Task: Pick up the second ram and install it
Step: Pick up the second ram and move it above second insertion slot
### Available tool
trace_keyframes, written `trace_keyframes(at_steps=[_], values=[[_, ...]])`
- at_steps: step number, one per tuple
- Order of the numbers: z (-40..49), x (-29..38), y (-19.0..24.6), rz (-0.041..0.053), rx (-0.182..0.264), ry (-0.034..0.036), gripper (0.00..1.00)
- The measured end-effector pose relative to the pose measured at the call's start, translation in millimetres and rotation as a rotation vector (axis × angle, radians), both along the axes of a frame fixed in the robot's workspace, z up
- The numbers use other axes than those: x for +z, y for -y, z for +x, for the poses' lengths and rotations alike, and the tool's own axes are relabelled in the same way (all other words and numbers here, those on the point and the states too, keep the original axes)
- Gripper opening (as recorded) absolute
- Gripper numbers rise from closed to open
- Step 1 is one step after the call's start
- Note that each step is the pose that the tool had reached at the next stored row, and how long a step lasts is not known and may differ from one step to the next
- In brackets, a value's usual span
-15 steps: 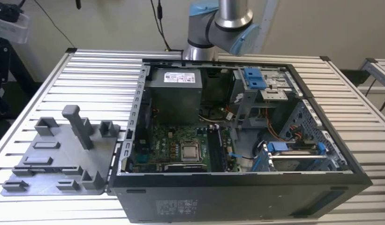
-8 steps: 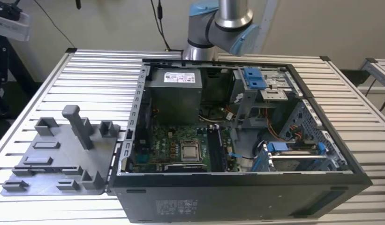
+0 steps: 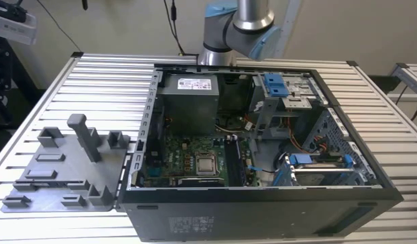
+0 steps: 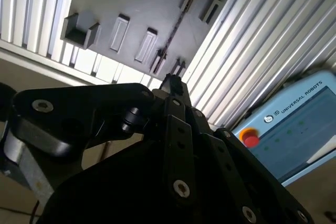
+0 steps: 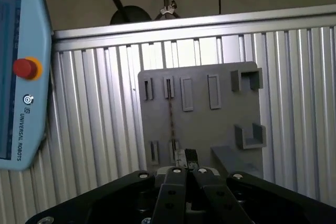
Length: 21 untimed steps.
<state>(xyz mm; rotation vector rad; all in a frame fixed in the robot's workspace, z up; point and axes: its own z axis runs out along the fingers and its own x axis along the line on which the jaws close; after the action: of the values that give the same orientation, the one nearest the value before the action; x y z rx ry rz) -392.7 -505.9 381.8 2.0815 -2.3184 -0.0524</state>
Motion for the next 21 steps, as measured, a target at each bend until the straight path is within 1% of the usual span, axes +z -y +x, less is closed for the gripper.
trace_keyframes(at_steps=[6, 7, 8, 9, 11, 12, 13, 15, 16, 21], values=[[0.1, 0.1, 0.1, -0.0001, 0.002, -0.0001, 0.11], [0.1, 0.0, 0.1, 0.0000, 0.002, -0.0001, 0.12], [0.1, 0.1, 0.1, -0.0001, 0.002, -0.0001, 0.17], [0.1, 0.0, 0.1, -0.0001, 0.002, -0.0001, 0.17], [0.1, 0.1, 0.0, -0.0001, 0.002, -0.0001, 0.30], [0.1, 0.1, 0.1, -0.0001, 0.003, -0.0001, 0.30], [0.1, 0.0, 0.1, 0.0000, 0.003, -0.0001, 0.42], [0.1, 0.1, 0.1, -0.0001, 0.003, -0.0001, 0.42], [0.1, 0.0, 0.0, 0.0000, 0.003, -0.0001, 0.48], [0.2, -0.9, 0.0, 0.0003, 0.004, 0.0003, 0.48]])
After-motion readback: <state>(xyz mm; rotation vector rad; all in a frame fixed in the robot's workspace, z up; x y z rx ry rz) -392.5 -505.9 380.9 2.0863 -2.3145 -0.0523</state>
